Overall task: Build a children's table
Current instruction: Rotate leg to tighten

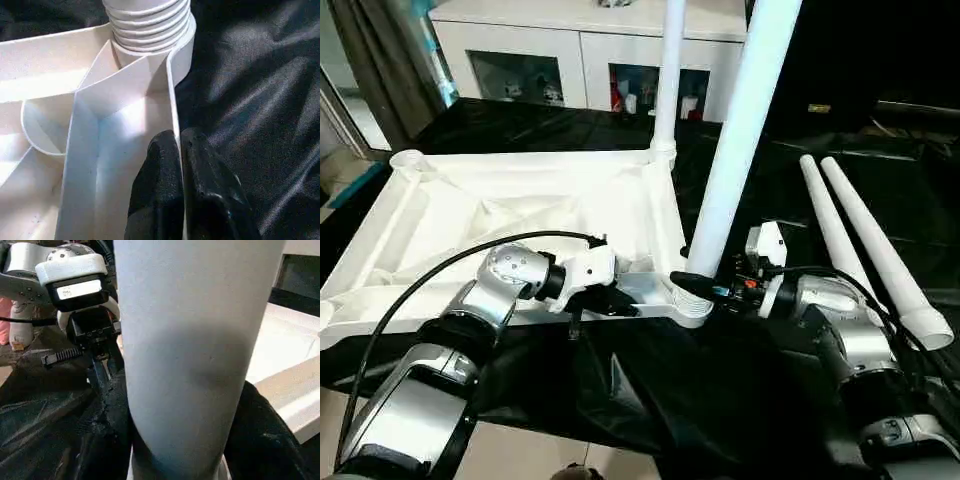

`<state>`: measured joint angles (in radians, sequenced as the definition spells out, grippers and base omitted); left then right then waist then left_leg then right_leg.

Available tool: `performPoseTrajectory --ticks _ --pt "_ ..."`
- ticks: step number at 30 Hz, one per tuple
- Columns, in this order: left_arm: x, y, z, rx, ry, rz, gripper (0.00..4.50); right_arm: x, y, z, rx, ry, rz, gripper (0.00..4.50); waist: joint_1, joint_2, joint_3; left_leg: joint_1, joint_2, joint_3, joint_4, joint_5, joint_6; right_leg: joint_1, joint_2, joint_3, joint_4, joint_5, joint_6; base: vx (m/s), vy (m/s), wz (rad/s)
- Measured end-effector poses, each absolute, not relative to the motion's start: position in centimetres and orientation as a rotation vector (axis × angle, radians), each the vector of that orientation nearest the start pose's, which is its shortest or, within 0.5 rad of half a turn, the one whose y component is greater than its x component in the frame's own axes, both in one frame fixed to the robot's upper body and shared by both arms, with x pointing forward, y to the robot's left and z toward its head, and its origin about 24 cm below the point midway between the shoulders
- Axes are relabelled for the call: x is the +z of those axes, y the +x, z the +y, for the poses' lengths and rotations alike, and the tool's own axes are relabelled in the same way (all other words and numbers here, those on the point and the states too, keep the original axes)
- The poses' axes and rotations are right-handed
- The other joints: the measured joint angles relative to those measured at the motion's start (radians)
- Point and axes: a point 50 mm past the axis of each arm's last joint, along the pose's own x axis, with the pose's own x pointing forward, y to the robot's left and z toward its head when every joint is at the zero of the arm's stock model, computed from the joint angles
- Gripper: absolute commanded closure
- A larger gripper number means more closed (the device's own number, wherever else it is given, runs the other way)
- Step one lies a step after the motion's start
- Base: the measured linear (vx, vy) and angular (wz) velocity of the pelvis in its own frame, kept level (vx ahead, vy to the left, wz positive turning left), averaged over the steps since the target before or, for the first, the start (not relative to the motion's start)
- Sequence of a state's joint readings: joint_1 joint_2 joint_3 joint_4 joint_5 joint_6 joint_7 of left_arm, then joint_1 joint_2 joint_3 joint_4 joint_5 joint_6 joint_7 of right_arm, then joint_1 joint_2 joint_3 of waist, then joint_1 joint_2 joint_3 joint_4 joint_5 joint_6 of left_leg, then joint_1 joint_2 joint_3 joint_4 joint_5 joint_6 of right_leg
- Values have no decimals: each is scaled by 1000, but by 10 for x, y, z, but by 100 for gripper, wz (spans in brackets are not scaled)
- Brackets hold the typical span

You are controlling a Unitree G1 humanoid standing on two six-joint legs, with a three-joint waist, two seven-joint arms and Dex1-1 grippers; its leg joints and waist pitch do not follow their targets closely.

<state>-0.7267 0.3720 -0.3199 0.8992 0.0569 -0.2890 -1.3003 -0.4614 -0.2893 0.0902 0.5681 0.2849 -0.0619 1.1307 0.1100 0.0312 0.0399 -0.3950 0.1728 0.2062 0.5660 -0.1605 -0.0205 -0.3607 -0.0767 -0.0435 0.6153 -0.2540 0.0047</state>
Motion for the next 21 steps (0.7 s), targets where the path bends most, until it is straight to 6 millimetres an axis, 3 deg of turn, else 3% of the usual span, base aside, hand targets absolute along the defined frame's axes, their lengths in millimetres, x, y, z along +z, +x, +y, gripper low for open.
performPoseTrajectory --ticks 6,13,21 --pt "54 333 133 -1401 549 353 450 51 317 -137 1033 13 52 261 -9 -7 5 9 0 0 -1 0 0 1 0 1 -1 1 -2 0 0 0" --pt "61 353 122 -1221 492 412 450 54 344 -124 711 56 55 262 -31 -14 13 8 0 0 -2 1 -3 -3 0 1 -4 9 -11 0 0 0" --pt "68 370 96 -1021 504 429 450 60 366 -106 410 93 80 262 -35 -16 15 6 0 1 -6 2 -3 -5 -1 0 -6 12 -9 0 0 0"
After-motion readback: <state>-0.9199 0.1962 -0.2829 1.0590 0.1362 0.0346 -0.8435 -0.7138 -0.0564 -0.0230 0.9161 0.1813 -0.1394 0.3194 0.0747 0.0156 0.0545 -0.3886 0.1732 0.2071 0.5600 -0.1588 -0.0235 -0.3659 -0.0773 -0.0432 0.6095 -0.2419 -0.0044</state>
